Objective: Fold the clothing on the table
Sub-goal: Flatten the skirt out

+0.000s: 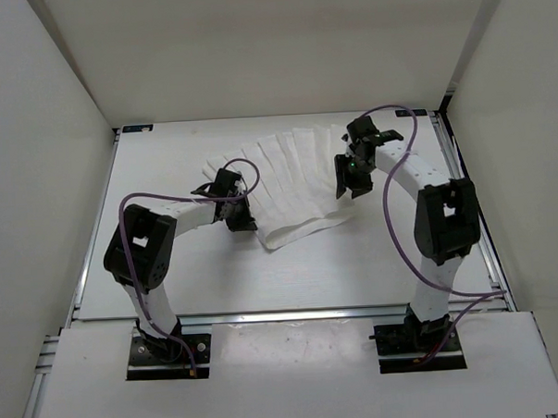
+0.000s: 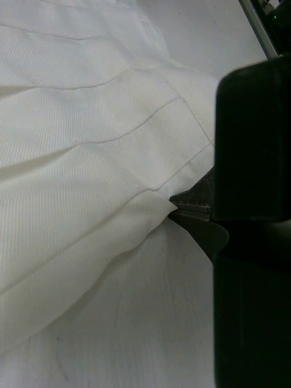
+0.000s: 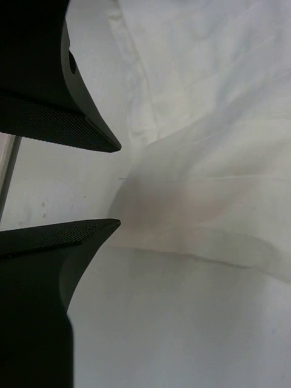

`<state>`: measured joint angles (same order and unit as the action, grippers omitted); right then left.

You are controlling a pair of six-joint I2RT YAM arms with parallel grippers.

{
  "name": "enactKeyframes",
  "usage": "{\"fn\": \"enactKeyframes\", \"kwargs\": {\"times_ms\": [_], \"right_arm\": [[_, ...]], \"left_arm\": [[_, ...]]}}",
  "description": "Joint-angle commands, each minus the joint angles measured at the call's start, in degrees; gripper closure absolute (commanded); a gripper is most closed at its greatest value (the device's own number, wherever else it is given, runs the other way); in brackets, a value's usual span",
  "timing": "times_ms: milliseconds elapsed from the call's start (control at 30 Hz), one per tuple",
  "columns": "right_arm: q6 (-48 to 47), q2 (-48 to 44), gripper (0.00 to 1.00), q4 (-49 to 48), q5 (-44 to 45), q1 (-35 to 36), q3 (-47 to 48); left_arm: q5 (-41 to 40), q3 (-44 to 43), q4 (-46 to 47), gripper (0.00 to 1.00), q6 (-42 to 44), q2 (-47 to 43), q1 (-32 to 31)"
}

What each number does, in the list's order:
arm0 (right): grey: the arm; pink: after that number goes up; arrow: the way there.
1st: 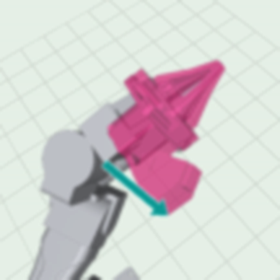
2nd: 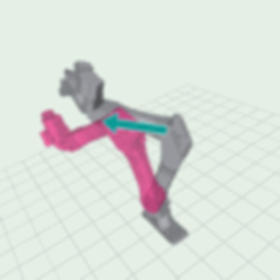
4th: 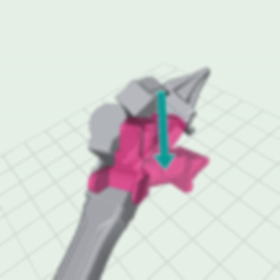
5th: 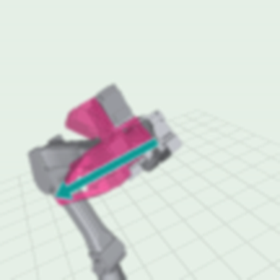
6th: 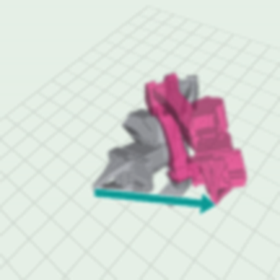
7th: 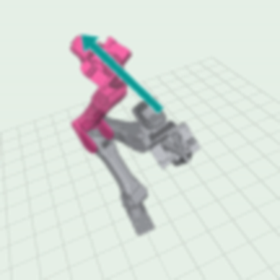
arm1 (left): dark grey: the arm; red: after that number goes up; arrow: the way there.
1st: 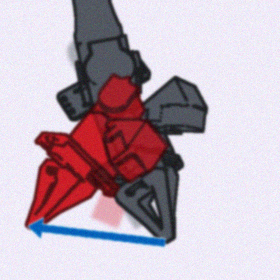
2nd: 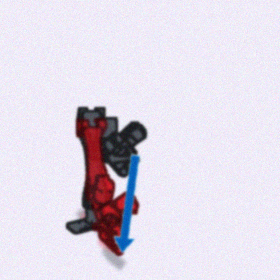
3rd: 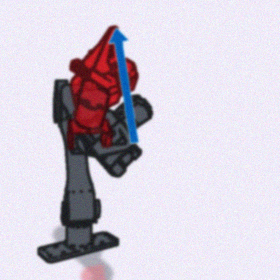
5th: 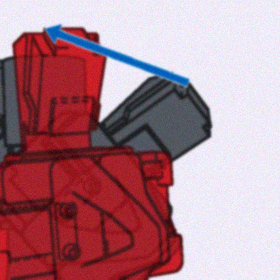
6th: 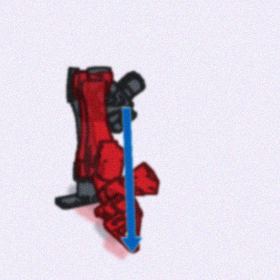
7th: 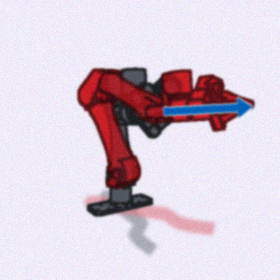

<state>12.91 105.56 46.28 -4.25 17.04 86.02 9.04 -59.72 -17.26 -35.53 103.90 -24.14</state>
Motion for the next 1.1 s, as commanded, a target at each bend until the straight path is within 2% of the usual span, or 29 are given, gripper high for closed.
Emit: {"fn": "enactKeyframes", "kwargs": {"times_ms": [0,133,433,633,767,867,967,1000,1067], "right_arm": [[0.71,5.43,0.47,-3.13,-0.76,1.86,5.81],[0.54,9.75,0.50,-2.51,0.47,2.82,8.55],[-2.80,8.96,0.49,-0.14,9.08,3.44,10.92],[-2.01,9.40,0.49,1.09,5.05,2.74,8.03],[-2.36,9.32,0.49,0.74,5.39,4.40,4.61],[-2.10,8.70,0.53,-0.22,4.78,4.85,1.62],[-1.48,7.74,0.82,-0.58,3.11,4.32,-0.85],[-1.05,7.04,0.96,-0.67,3.11,3.97,-1.81],[-1.04,5.63,0.99,0.47,4.07,4.14,-2.17]], "left_arm": [[-1.04,2.77,-1.29,1.00,0.99,-2.38,-0.12],[-0.60,3.21,-1.72,1.00,1.60,-3.70,1.46],[0.01,4.44,-0.85,1.00,0.81,-4.41,2.26],[-0.16,4.09,-0.94,1.00,1.07,-4.49,2.61],[0.10,4.18,-0.94,1.00,1.08,-4.23,2.87],[0.19,4.53,-0.85,1.00,0.99,-4.49,3.13],[0.28,4.88,-0.50,1.00,1.34,-4.84,3.83],[0.10,5.32,-0.76,1.00,1.51,-5.02,3.84],[-0.07,5.23,-1.11,1.00,1.60,-5.19,4.10]]}}
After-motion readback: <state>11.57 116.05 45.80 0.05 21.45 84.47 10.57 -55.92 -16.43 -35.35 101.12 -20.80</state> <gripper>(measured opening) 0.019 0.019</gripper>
